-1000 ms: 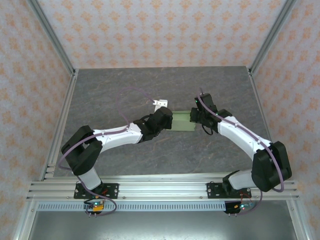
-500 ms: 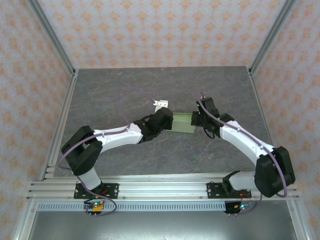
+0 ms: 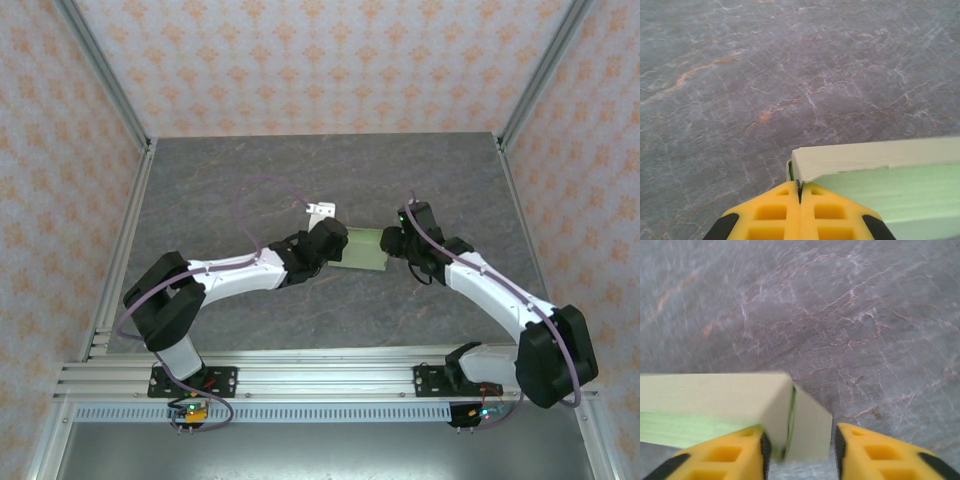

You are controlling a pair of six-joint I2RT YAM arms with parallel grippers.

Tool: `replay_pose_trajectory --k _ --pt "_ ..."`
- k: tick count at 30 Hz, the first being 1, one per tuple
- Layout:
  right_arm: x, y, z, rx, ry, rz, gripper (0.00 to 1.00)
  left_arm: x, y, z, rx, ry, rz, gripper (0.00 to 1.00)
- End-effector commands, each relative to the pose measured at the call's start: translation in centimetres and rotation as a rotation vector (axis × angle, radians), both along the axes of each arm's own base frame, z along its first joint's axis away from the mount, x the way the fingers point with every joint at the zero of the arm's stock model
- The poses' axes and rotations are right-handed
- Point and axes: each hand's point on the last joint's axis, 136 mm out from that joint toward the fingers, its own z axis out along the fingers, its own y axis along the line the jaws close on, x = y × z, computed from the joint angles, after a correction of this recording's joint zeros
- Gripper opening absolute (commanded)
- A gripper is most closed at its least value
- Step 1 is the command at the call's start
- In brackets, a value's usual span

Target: Fold the paper box

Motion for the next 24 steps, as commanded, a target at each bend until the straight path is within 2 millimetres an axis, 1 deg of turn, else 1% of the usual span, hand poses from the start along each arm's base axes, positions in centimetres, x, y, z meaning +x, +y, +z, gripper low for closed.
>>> replay_pose_trajectory --k 1,3,4,6,8,9,11,13,15,16,17,19,20,22,23,24 --pt "-0.1 -2.1 2.9 0.044 -0.035 -0.179 0.61 0.0 2.4 -1.3 0.124 -0.017 0.084 0.00" --pt "-0.6 -3.5 3.4 0.097 0.000 -0.339 0.78 0.1 2.3 -1.3 0.102 -0.028 0.099 0.00" --pt "-0.9 -3.6 3.4 0.142 0.031 -0.391 0.81 0.1 2.2 -1.3 0.095 -0.033 0.098 0.00" --pt "-0.9 -2.3 3.6 0.265 0.071 -0.423 0.83 0.2 2.2 -1.3 0.084 -0.045 0.100 0.00" --pt "-0.8 -1.3 3.3 0.406 0.108 -0.493 0.85 0.2 2.2 -1.2 0.082 -0.053 0.105 0.00" --pt "-0.5 -0.7 3.3 0.476 0.114 -0.512 0.85 0.3 2.2 -1.1 0.082 -0.058 0.108 0.00" --pt "0.7 0.8 3.1 0.637 0.143 -0.572 0.86 0.3 2.1 -1.0 0.074 -0.071 0.112 0.00" --pt "1.7 2.2 2.5 0.749 0.199 -0.621 0.86 0.3 2.0 -1.0 0.066 -0.088 0.113 0.00" --pt "3.2 3.8 2.5 0.830 0.220 -0.616 0.86 0.3 1.8 -0.9 0.055 -0.103 0.112 0.00" --pt "3.8 4.2 2.3 0.846 0.232 -0.623 0.86 0.3 1.8 -0.9 0.052 -0.106 0.113 0.00" --pt "4.4 4.5 1.9 0.853 0.240 -0.635 0.85 0.2 1.7 -0.9 0.047 -0.111 0.111 0.00" --pt "5.4 4.9 0.8 0.872 0.237 -0.644 0.80 0.2 1.5 -0.9 0.035 -0.118 0.109 0.00" --pt "5.9 5.1 0.2 0.895 0.226 -0.648 0.74 0.2 1.4 -0.8 0.024 -0.123 0.105 0.00" --pt "6.6 5.6 -1.0 0.918 0.223 -0.641 0.54 0.2 1.2 -0.5 0.002 -0.137 0.093 0.00" --pt "6.8 5.8 -1.4 0.928 0.226 -0.635 0.47 0.1 1.2 -0.3 -0.009 -0.142 0.089 0.00" --pt "6.9 5.9 -1.8 0.928 0.227 -0.630 0.44 0.1 1.1 0.0 -0.027 -0.148 0.085 0.00"
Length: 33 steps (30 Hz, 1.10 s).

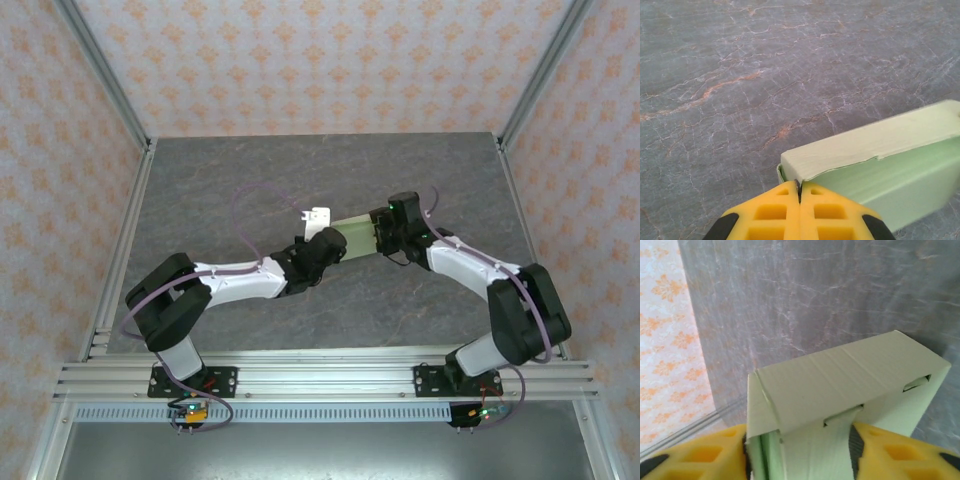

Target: Fold the paper box

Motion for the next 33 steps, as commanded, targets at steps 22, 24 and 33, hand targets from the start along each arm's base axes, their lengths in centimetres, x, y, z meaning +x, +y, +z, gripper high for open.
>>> replay_pose_trajectory --k 22,24,33 --pt "0.0 -0.7 -3.5 -0.088 -0.025 0.035 0.36 1.6 1.5 2.4 -0.217 0.001 -0.158 0.74" --pt "-0.1 -0.8 -3.6 -0.093 -0.026 0.034 0.36 1.7 2.0 -0.1 -0.169 0.028 -0.142 0.71" --pt "1.2 -0.1 -1.1 -0.053 -0.049 0.072 0.41 0.7 4.1 -5.6 -0.077 0.101 -0.080 0.61"
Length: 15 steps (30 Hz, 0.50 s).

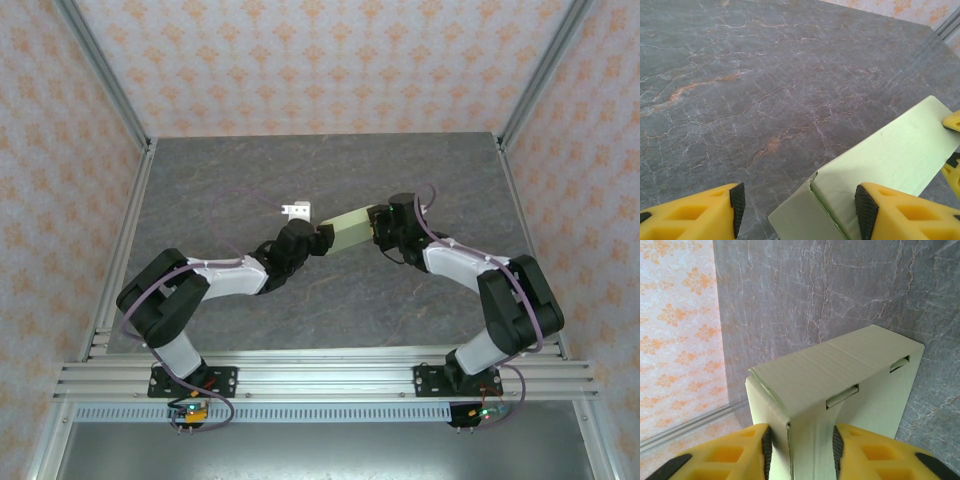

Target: Fold the paper box

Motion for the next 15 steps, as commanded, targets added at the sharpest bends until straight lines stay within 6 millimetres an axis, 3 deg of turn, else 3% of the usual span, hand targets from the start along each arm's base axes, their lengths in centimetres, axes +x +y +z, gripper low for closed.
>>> replay_pose_trajectory --k 1,4,7,11,15 --pt "-0.3 -0.3 -0.1 -0.024 0.052 0.028 0.43 -1.5 2.3 -4.0 0.153 0.091 0.028 0.61" --pt "0.1 -0.2 2.3 0.007 0.036 0.032 0.59 -1.7 2.4 -4.8 0.170 0.120 0.031 0.60" --pt "0.5 0.4 3.9 0.045 0.014 0.047 0.66 -1.7 2.4 -4.8 0.159 0.110 0.034 0.59" --pt "0.4 0.4 1.0 0.024 0.057 0.048 0.63 -1.6 2.5 -5.0 0.169 0.119 0.039 0.58" --pt "-1.0 -1.7 -3.5 -0.087 0.170 0.016 0.63 -1.4 2.6 -4.9 0.181 0.110 0.042 0.57"
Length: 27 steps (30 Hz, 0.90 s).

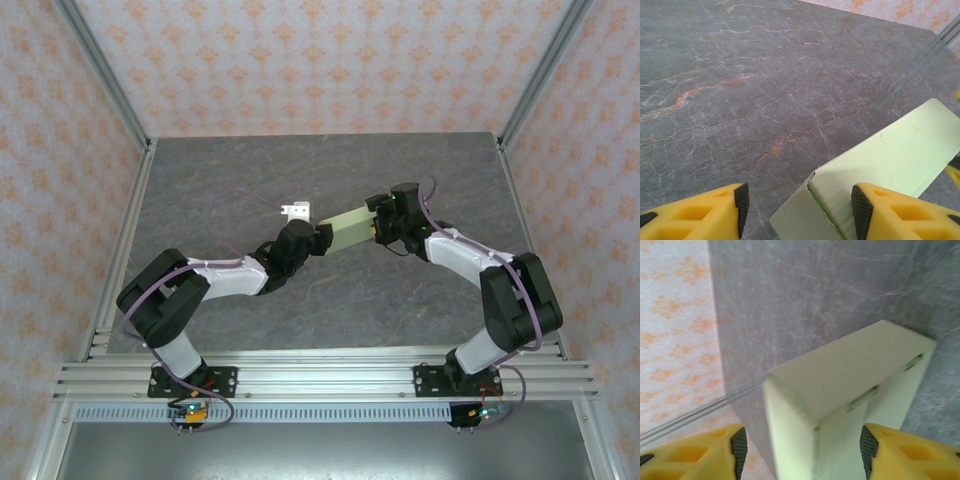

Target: Fold the paper box

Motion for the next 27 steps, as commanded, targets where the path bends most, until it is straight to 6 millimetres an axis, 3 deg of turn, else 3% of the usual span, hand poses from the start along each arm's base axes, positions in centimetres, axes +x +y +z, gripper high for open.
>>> replay_pose_trajectory --k 1,4,10,12,14,16,21,26,27 --pt "-1.4 -1.9 -4.0 -0.081 0.114 -0.021 0.63 -1.6 2.4 -5.1 0.173 0.126 0.031 0.57" --pt "-0.7 -1.6 -2.3 -0.040 0.097 0.001 0.67 -1.7 2.1 -5.0 0.172 0.128 0.017 0.57" --pt "0.3 -1.4 2.9 -0.064 0.060 0.023 0.76 -1.6 1.9 -5.1 0.180 0.123 0.005 0.58" --pt "0.4 -1.3 3.6 -0.060 0.085 0.018 0.86 -1.6 1.7 -4.6 0.192 0.100 -0.003 0.58" --pt "0.0 -1.3 2.8 -0.057 0.173 -0.003 0.95 -1.7 1.6 -4.7 0.191 0.097 -0.003 0.59" --pt "-1.3 -1.4 1.1 -0.071 0.313 -0.020 0.96 -1.9 1.3 -5.0 0.177 0.105 -0.018 0.59" --pt "-2.0 -0.1 -0.6 -0.128 0.403 0.000 0.96 -1.9 0.9 -4.6 0.182 0.079 -0.032 0.59" --pt "0.1 -0.2 -1.1 -0.320 0.358 0.062 0.95 -1.9 0.3 -4.0 0.195 0.046 -0.052 0.60" --pt "0.0 -0.4 -2.0 -0.368 0.396 0.086 0.95 -1.9 0.3 -4.2 0.193 0.050 -0.050 0.61"
